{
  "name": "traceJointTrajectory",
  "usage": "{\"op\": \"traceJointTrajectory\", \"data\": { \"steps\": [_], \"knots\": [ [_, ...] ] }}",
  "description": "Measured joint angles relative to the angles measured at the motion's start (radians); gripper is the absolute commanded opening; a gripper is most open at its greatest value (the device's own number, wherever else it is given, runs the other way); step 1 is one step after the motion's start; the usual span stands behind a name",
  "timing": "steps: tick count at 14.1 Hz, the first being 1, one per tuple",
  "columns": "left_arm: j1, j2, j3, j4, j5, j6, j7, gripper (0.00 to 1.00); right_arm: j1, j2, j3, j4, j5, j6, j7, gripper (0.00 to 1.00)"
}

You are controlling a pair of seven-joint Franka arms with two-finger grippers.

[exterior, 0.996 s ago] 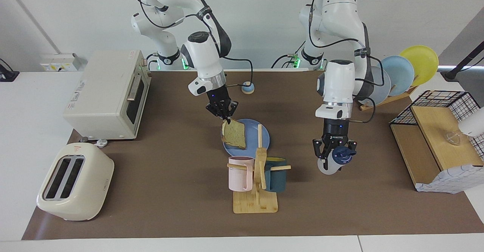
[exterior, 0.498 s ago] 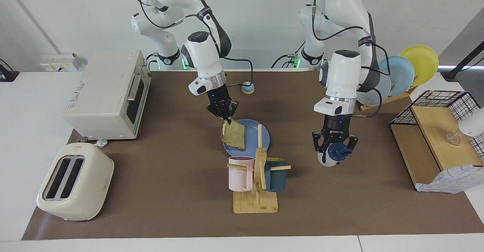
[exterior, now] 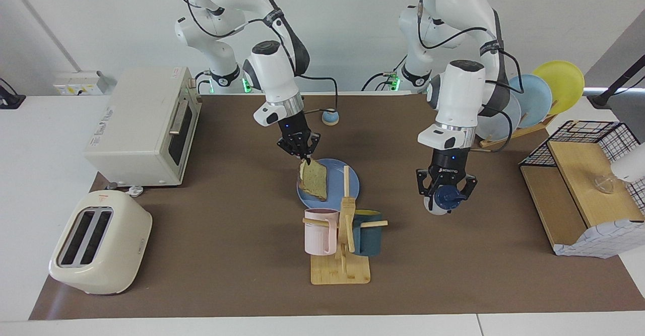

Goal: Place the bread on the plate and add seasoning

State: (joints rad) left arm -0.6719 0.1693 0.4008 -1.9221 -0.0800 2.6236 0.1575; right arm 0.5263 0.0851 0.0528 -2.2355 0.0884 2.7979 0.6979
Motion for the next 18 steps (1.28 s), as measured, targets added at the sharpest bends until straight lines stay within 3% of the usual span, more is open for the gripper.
{"op": "traceJointTrajectory", "data": {
  "steps": [3,11,18],
  "knots": [
    [0.030,-0.062,0.001,0.025,-0.075,-0.132,0.145,0.00,0.018,0.001,0.001,0.007,0.051,0.009,0.000,0.00],
    [0.100,-0.185,0.000,0.026,-0.083,-0.403,0.474,0.00,0.033,0.014,0.001,0.041,0.080,0.009,-0.034,0.00],
    [0.138,-0.270,0.006,0.026,-0.100,-0.642,0.754,0.00,0.007,0.035,-0.005,-0.002,0.082,0.064,-0.102,0.00]
  ]
}}
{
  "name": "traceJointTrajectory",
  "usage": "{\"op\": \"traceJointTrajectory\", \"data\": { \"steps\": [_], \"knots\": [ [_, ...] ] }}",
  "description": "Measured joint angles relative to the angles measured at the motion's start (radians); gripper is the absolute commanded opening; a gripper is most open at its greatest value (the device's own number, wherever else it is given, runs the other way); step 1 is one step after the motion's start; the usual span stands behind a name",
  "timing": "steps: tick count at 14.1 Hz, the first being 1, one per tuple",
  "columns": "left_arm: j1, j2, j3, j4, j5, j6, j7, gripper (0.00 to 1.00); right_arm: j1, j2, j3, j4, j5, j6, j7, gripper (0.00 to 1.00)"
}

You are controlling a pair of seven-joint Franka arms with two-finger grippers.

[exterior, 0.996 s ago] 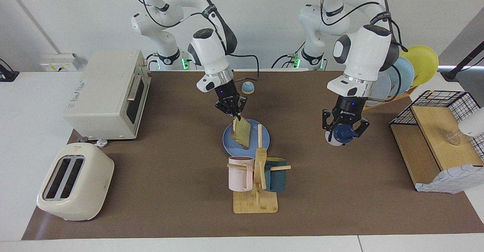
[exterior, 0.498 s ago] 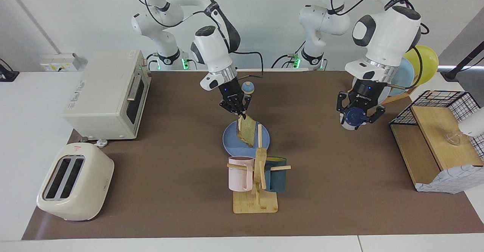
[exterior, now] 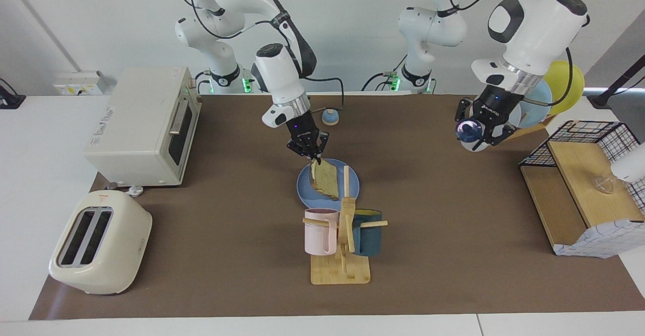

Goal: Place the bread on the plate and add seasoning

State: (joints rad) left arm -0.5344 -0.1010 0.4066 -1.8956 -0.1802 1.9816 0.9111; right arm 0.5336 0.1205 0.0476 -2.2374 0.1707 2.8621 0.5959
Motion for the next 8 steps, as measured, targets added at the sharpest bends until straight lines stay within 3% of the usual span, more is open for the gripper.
{"op": "traceJointTrajectory", "data": {
  "steps": [6,7,8],
  "knots": [
    [0.011,-0.030,0.000,0.000,-0.006,-0.087,0.104,0.00,-0.027,0.001,-0.001,-0.024,0.000,-0.035,-0.003,0.00],
    [0.011,-0.036,0.000,0.000,-0.007,-0.109,0.151,0.00,-0.027,0.002,0.000,-0.036,0.007,-0.035,-0.002,0.06],
    [0.011,-0.040,0.000,0.000,-0.008,-0.121,0.197,0.00,-0.027,0.002,0.000,-0.039,0.023,-0.035,-0.002,0.33]
  ]
}}
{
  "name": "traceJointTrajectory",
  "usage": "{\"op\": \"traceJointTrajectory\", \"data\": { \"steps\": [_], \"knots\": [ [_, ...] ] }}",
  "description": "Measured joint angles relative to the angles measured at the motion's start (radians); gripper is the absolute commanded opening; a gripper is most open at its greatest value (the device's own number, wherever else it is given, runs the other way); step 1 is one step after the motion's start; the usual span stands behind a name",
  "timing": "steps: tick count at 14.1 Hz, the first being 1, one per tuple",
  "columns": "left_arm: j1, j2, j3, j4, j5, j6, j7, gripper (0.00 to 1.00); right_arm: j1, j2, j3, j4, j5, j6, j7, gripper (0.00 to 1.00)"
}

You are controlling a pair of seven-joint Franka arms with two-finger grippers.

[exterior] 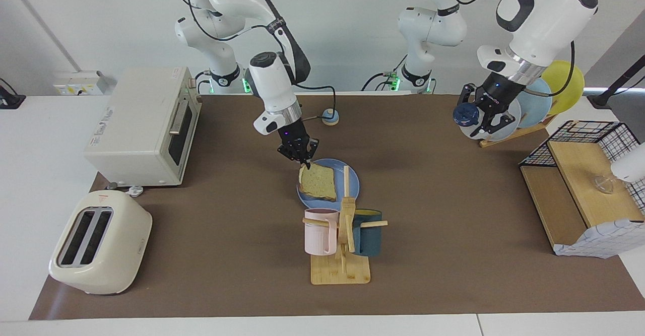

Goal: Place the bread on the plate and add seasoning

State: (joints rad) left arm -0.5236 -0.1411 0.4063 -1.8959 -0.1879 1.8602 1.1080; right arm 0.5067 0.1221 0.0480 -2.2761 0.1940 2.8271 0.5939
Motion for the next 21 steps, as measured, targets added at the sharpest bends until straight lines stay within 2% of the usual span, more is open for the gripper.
{"op": "traceJointTrajectory", "data": {
  "steps": [1,2,7,10,15,19,21],
  "knots": [
    [0.000,-0.003,0.000,0.000,0.000,-0.012,0.036,0.00,0.000,0.000,0.000,-0.001,0.018,0.000,0.000,0.84],
    [0.000,-0.005,0.000,0.000,0.000,-0.022,0.061,0.00,0.000,0.000,0.000,-0.002,0.027,0.000,0.000,1.00],
    [-0.001,-0.007,-0.018,0.000,-0.001,-0.068,0.108,0.00,0.009,0.000,0.004,0.000,0.030,-0.005,0.001,1.00],
    [-0.002,-0.007,-0.039,0.000,-0.002,-0.078,0.112,0.00,0.011,-0.004,0.005,0.026,0.030,-0.066,0.001,1.00],
    [-0.006,-0.007,-0.083,-0.001,-0.002,-0.098,0.112,0.00,-0.016,-0.020,-0.003,0.221,0.030,-0.379,0.001,1.00],
    [-0.007,-0.011,-0.130,-0.009,-0.003,-0.105,0.112,0.00,-0.040,-0.024,-0.004,0.335,0.030,-0.534,0.000,0.99],
    [-0.007,-0.014,-0.152,-0.014,-0.003,-0.107,0.111,0.00,-0.048,-0.026,-0.005,0.446,0.037,-0.691,0.000,0.97]
  ]
}}
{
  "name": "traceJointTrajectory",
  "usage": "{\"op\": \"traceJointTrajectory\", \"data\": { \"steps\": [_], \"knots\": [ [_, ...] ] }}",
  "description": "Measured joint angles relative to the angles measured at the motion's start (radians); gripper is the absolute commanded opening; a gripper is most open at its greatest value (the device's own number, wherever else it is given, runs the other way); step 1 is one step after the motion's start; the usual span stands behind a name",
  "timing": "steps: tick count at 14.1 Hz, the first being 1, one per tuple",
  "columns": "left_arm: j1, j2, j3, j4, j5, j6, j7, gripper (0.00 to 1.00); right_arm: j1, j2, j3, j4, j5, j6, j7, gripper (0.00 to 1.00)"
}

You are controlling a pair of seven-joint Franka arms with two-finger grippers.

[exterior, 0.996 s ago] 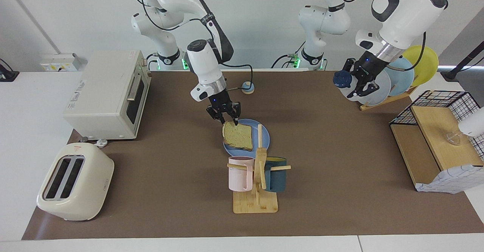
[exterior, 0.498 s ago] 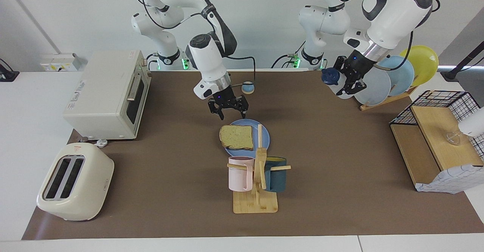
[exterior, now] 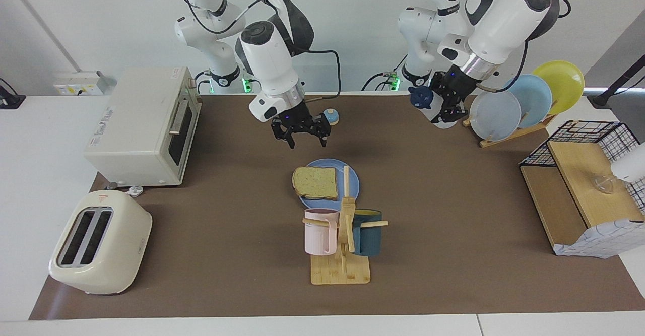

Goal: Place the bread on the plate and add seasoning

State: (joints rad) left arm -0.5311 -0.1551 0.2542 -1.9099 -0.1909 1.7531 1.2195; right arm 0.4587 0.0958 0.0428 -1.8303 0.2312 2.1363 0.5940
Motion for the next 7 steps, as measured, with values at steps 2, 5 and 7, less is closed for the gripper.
{"op": "traceJointTrajectory", "data": {
  "steps": [2,5,7],
  "knots": [
    [0.000,-0.004,-0.014,-0.008,-0.001,-0.002,-0.010,0.00,-0.023,-0.012,-0.001,0.099,0.050,-0.139,0.000,0.96],
    [0.000,-0.017,-0.036,-0.028,-0.001,-0.007,-0.066,0.00,-0.056,-0.068,-0.002,0.152,0.120,-0.259,0.000,0.96],
    [-0.001,-0.029,-0.050,-0.048,-0.002,-0.008,-0.096,0.00,-0.053,-0.106,0.005,0.153,0.139,-0.272,0.007,0.87]
  ]
}}
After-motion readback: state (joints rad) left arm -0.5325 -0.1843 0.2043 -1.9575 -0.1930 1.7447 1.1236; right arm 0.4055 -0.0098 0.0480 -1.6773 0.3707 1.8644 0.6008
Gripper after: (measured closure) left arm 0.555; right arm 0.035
